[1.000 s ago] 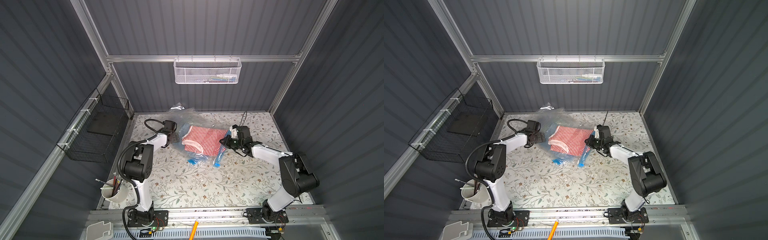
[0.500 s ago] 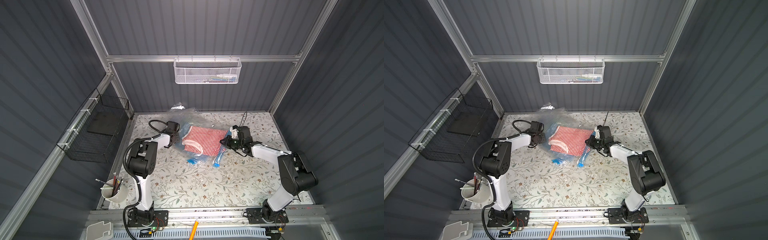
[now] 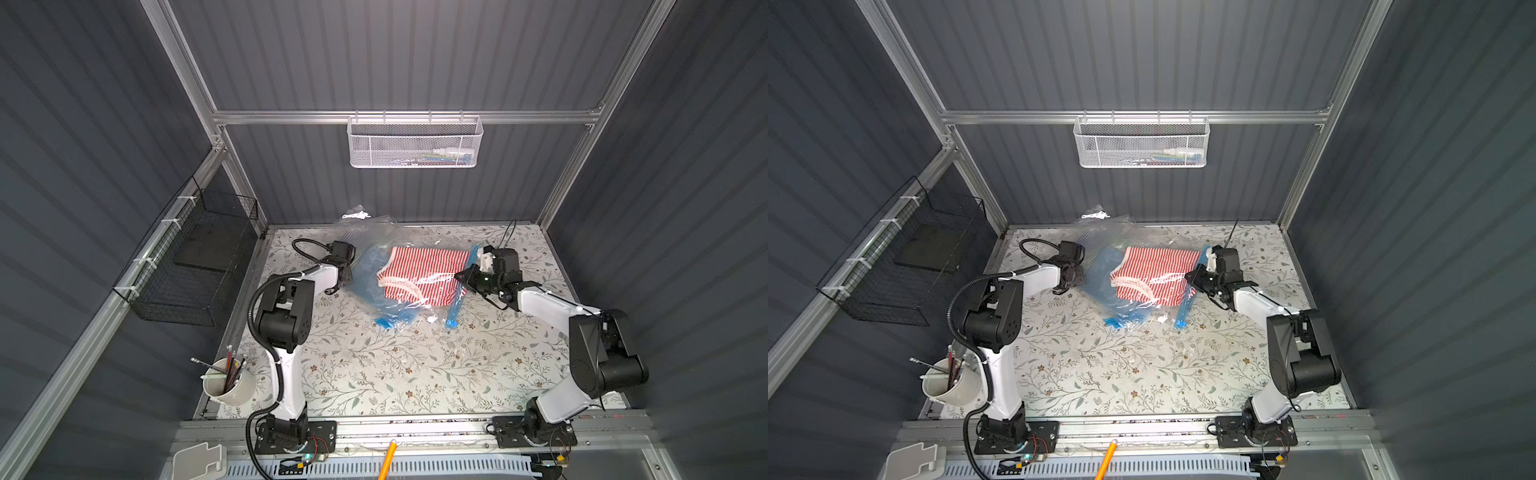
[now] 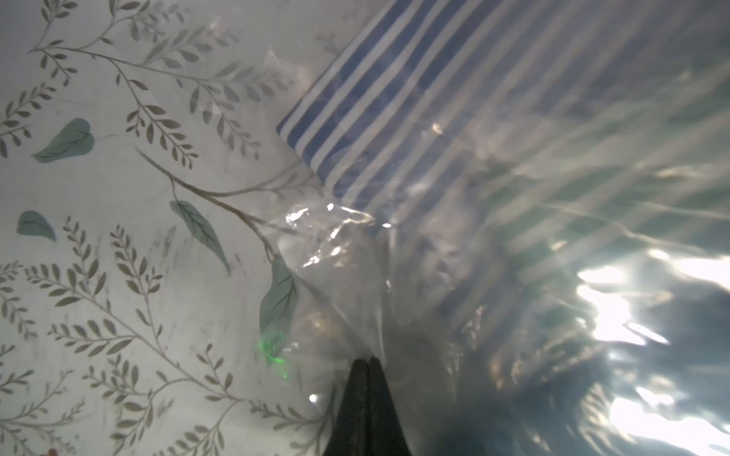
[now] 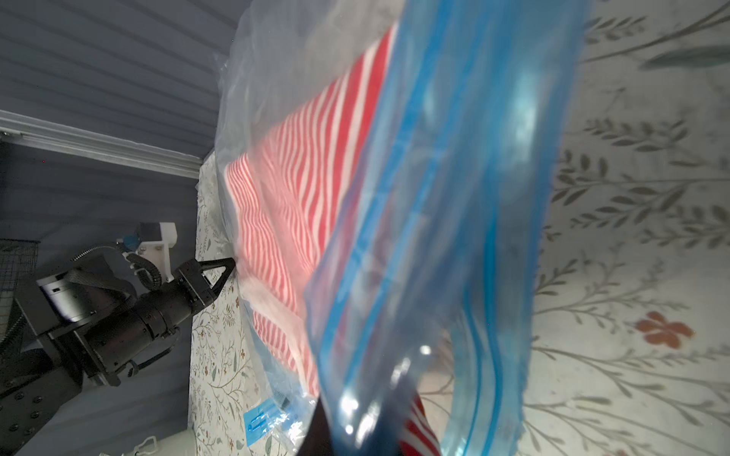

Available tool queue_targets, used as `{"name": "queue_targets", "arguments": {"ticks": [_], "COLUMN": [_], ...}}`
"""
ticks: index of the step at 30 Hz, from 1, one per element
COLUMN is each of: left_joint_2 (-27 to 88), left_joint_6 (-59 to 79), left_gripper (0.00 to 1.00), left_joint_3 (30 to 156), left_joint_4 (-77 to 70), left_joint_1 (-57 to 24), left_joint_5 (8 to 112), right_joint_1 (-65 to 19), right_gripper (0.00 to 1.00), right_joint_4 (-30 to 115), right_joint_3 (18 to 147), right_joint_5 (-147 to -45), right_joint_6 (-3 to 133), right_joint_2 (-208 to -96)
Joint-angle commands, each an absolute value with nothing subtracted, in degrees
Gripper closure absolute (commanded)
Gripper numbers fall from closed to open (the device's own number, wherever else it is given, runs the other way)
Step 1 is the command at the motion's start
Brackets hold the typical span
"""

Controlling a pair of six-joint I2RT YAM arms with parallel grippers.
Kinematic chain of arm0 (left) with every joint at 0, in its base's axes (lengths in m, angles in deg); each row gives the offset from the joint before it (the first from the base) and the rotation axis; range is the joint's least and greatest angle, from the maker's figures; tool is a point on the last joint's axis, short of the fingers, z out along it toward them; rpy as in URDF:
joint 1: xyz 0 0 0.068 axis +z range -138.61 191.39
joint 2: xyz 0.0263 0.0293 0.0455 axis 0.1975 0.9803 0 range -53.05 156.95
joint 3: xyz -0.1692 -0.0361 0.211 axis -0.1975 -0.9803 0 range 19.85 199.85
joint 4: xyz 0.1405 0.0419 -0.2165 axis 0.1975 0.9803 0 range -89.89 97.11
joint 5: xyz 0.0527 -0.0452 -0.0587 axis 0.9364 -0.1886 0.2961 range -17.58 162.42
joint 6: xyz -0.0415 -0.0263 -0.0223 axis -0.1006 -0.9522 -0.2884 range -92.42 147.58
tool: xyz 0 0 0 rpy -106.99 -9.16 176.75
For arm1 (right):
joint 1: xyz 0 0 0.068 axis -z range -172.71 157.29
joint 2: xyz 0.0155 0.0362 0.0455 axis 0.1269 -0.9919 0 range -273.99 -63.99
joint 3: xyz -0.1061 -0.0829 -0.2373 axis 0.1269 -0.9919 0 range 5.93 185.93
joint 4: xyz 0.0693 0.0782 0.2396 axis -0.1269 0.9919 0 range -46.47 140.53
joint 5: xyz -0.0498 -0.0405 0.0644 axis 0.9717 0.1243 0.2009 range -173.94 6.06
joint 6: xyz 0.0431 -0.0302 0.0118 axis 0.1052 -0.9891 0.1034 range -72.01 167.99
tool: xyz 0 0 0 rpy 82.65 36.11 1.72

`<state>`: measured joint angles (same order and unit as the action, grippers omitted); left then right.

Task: Take the tank top out of the vacuum bag
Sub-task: Take out the tank top from the vacuum bag.

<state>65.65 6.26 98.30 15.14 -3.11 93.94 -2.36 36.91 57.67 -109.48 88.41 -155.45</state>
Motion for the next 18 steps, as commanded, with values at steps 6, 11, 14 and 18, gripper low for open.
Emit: {"name": "queue_targets", "arguments": {"ticks": [6,11,14,18], "left_joint_2": [68.6,69.9,71.5,70.1], "left_joint_6": [5.1,6.1,6.9,7.5], "left_gripper": [1.00,1.00,1.00,1.00], "left_joint_3": [100.2,103.6,105.5,104.0], "left_joint_4": [17.7,19.0,20.7,18.9], "left_joint_1": [-2.4,-2.4,-2.4,-2.4], "left_joint_5": [93.5,93.0,92.8,92.1], "right_joint_1": [0.6,0.8,0.8,0.8], "right_gripper": [1.00,1.00,1.00,1.00], "right_joint_4": [39.2,39.8,40.8,41.9], "right_joint_3": [57.3,57.2,58.3,59.4], "right_joint_5": [-109.3,-108.9,-110.5,-111.8], "right_joint_6": [86.6,86.2,85.6,85.2], "right_joint_2": [-154.4,-154.8,-155.9,-157.8]}}
